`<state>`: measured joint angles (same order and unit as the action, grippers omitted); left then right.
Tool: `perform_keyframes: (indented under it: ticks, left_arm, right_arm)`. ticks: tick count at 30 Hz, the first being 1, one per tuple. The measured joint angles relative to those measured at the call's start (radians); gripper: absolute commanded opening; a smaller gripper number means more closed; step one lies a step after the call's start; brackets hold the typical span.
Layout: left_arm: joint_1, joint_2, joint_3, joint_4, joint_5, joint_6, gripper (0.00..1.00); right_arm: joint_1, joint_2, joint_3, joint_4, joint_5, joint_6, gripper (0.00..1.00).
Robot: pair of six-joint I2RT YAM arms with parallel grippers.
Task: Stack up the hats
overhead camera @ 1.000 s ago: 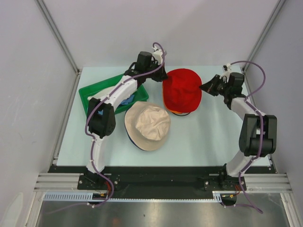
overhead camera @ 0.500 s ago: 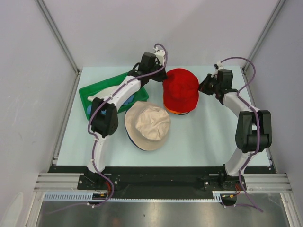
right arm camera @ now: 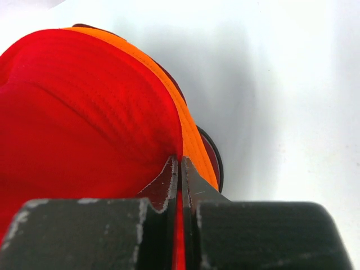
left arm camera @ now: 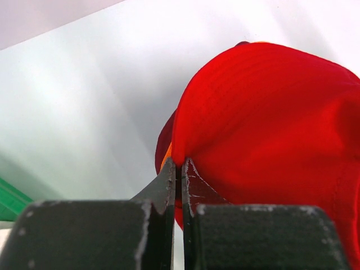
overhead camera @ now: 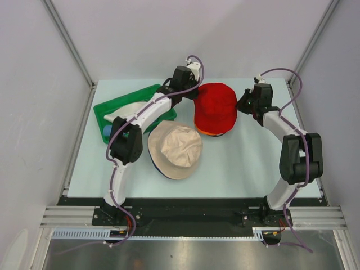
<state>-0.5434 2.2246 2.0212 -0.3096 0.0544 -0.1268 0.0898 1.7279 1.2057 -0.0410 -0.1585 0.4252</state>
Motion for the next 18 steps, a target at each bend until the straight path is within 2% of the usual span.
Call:
perform_keyframes:
  ticks: [12,13,14,15,16,17,18]
  left_arm:
    - [-0.003,-0.007,-0.032,0.047,0.006,-0.014,0.00]
    - [-0.003,-0.010,-0.035,0.050,0.009,-0.016,0.04]
    - [-0.003,-0.014,-0.039,0.052,0.010,-0.023,0.22]
    - [-0.003,-0.018,-0.042,0.052,0.011,-0.025,0.32]
    - [-0.003,-0.023,-0.044,0.048,0.010,-0.032,0.42]
    - [-0.002,-0.027,-0.045,0.042,0.007,-0.030,0.65]
    - [0.000,-0.033,-0.045,0.030,-0.001,-0.031,0.73]
  right_arm:
    - [0.021,-0.067,-0.103,0.069,0.091,0.020,0.00]
    - [0.022,-0.068,-0.106,0.072,0.092,0.020,0.01]
    - [0.023,-0.069,-0.106,0.074,0.093,0.020,0.04]
    - [0.022,-0.069,-0.106,0.074,0.092,0.019,0.09]
    - [0.022,-0.072,-0.106,0.071,0.091,0.018,0.23]
    - [0.022,-0.076,-0.106,0.060,0.091,0.017,0.33]
    - [0.021,-0.080,-0.106,0.047,0.092,0.016,0.44]
